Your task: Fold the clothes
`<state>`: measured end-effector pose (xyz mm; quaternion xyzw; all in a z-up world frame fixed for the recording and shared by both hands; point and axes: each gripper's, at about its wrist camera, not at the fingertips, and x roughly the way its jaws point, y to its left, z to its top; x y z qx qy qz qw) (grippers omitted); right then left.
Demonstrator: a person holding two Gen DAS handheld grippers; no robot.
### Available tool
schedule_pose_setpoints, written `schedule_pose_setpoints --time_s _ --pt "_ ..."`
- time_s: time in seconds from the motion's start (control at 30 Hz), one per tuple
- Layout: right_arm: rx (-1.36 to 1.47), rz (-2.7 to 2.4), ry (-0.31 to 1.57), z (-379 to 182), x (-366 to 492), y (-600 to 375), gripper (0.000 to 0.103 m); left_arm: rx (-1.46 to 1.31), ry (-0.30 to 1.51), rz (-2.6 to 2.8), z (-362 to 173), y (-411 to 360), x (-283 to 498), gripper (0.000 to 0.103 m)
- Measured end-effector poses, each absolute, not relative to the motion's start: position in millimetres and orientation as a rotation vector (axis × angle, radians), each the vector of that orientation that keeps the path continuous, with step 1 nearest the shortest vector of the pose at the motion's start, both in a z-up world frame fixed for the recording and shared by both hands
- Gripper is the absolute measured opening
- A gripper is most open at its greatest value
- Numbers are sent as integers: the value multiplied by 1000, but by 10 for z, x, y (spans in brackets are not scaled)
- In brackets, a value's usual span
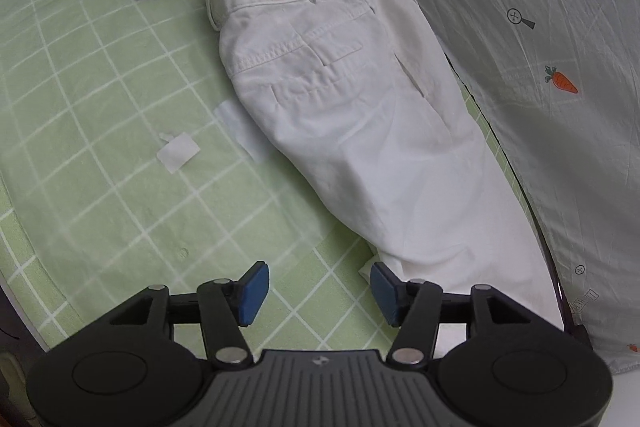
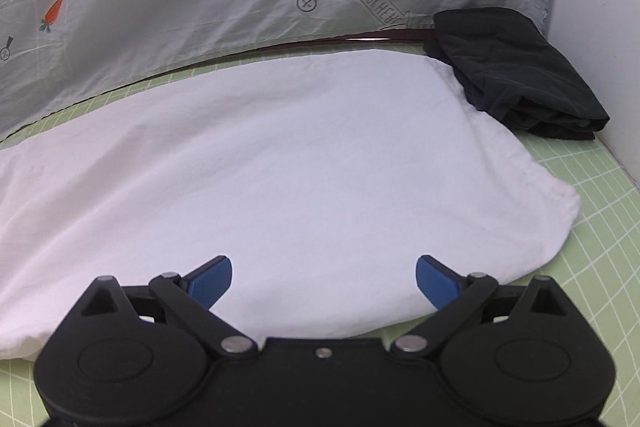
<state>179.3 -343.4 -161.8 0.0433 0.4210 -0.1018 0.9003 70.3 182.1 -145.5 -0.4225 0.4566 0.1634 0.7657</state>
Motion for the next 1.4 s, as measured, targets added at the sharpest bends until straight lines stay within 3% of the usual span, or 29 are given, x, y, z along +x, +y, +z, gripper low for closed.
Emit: schedule_pose_setpoints --time_s 0.37,0.57,0.97,1.17,1.27,1.3,1.37,1.4 --pt "172 -262 951 -2020 1800 -2617 102 -901 960 367 -1486 2821 782 61" --pt "213 -354 900 -2108 1642 -2484 103 -831 970 305 -1568 3180 1085 67" --pt "233 -435 857 -2150 1617 -2381 103 -604 974 233 -1786 3277 1648 75" --pt "238 -439 878 -2136 1649 -2384 103 -679 917 272 -1956 3304 1748 82" --pt "234 -427 896 -2124 1684 -2396 103 -703 889 308 -1959 3317 1755 77" --pt "232 -421 902 -2122 1692 -2402 103 -701 885 335 -1956 3320 1759 60" --pt "228 -409 910 -2122 1705 -2416 103 -697 891 379 -1958 3347 1749 36" --pt "225 -402 915 -2120 1715 -2424 103 -708 893 384 -1962 3374 1732 29"
